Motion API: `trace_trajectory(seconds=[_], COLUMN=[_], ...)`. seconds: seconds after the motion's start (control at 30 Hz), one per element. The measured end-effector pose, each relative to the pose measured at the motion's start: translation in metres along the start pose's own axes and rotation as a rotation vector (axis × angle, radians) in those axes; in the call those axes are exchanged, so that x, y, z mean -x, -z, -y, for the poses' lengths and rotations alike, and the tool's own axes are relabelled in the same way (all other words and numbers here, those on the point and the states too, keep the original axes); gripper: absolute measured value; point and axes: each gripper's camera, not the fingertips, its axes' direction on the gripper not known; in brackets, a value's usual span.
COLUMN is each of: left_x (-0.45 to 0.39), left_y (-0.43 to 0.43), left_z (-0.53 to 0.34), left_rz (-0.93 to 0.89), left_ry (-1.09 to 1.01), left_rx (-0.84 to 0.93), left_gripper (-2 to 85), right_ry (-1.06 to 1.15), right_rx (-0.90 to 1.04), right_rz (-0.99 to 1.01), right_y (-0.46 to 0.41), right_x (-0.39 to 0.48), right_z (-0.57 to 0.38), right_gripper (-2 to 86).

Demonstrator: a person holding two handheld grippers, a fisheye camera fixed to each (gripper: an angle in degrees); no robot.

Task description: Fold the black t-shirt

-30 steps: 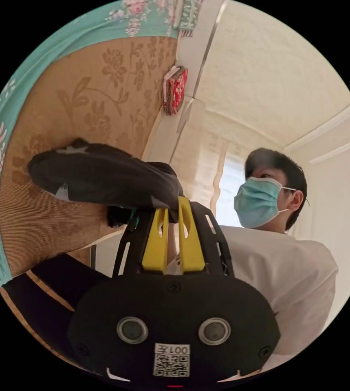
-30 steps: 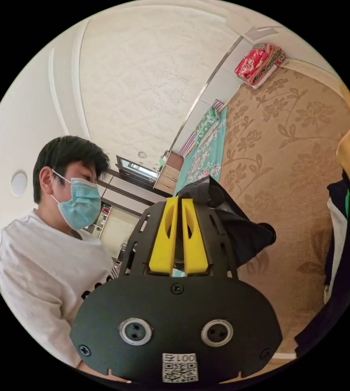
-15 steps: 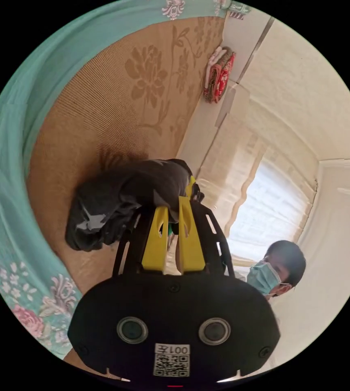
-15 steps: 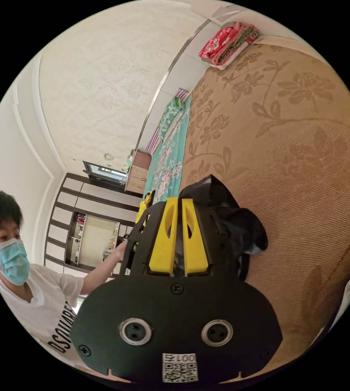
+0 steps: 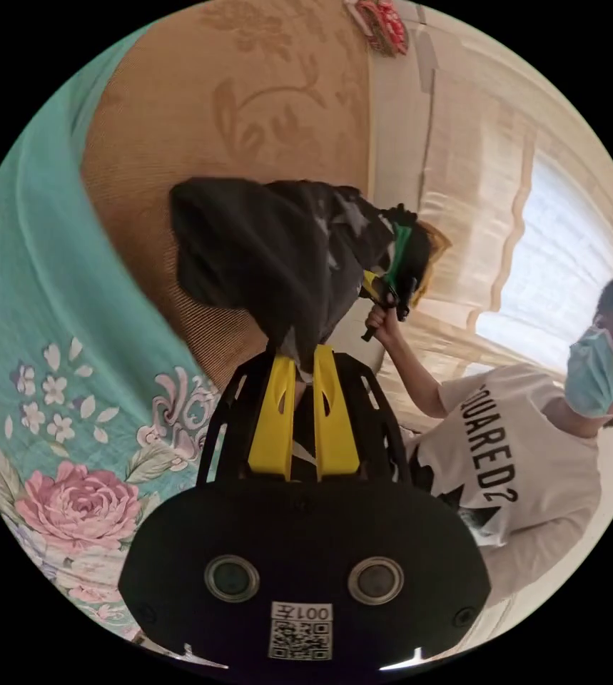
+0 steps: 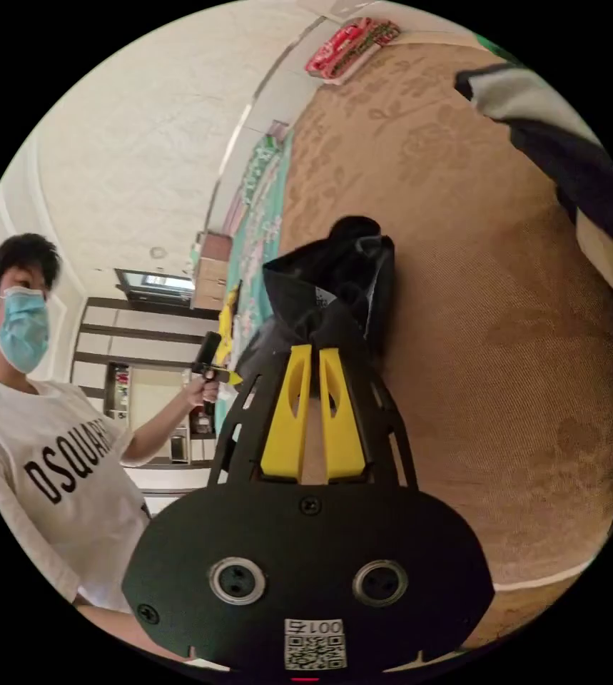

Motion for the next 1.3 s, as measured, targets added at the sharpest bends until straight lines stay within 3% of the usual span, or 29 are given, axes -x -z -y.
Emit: trace_trajectory(seconds=[0.1, 0.23, 0.33, 0.43, 0.53, 0.6, 0.67, 0.77, 0.87, 0.93, 1.0, 1.1, 1.17, 1.3], left_x=[0.034, 0.029, -0.011, -0.068, -0.095, -0.085, -0.049, -0.026, -0.032, -0.039, -0.049, -0.070, -0.072, -0.054], left_y=[-0.039, -0.055, -0.055, -0.077, -0.128, -0.166, -0.209, -0.220, -0.217, -0.215, -0.217, -0.237, -0.267, -0.323], left_z=[-0.003, -0.019, -0.031, -0.001, 0.059, 0.090, 0.109, 0.093, 0.079, 0.083, 0.102, 0.156, 0.204, 0.253], left_rz=[0.044, -0.008, 0.148, 0.310, 0.429, 0.524, 0.642, 0.508, 0.517, 0.492, 0.525, 0.722, 0.816, 0.763], left_ry=[0.094, 0.142, 0.160, -0.006, -0.184, -0.170, -0.026, 0.052, 0.062, -0.021, -0.124, -0.374, -0.537, -0.655], left_rx=[-0.028, -0.195, -0.338, -0.410, -0.376, -0.314, -0.226, -0.387, -0.478, -0.475, -0.414, -0.175, 0.100, 0.557], left_gripper=[0.1, -0.3, -1.0, -1.1, -1.0, -1.0, -0.9, -0.8, 0.0, 1.8, 5.8, 14.1, 16.3, 13.3], right_ry=[-0.022, -0.027, 0.117, 0.357, 0.446, 0.419, 0.398, 0.302, 0.352, 0.467, 0.634, 0.816, 0.905, 1.009], right_rx=[0.084, 0.065, 0.009, -0.013, 0.074, 0.188, 0.231, 0.153, 0.150, 0.141, 0.179, 0.298, 0.454, 0.837], right_rz=[-0.147, -0.268, -0.469, -0.563, -0.460, -0.662, -0.829, -0.673, -0.857, -0.824, -0.638, -0.406, -0.288, -0.264], right_y=[-0.020, -0.008, 0.009, -0.003, -0.051, -0.092, -0.101, -0.073, -0.048, -0.032, -0.017, -0.018, -0.030, -0.076], right_x=[-0.001, 0.032, 0.097, 0.159, 0.173, 0.154, 0.134, 0.119, 0.147, 0.172, 0.202, 0.226, 0.234, 0.241], right_z=[-0.023, -0.029, -0.023, -0.003, 0.023, 0.024, 0.011, -0.002, 0.002, 0.009, 0.028, 0.072, 0.099, 0.138], right_gripper=[0.4, 0.4, 0.4, 0.4, 0.3, 0.3, 0.3, 0.6, 1.4, 2.4, 6.0, 11.4, 12.8, 15.0])
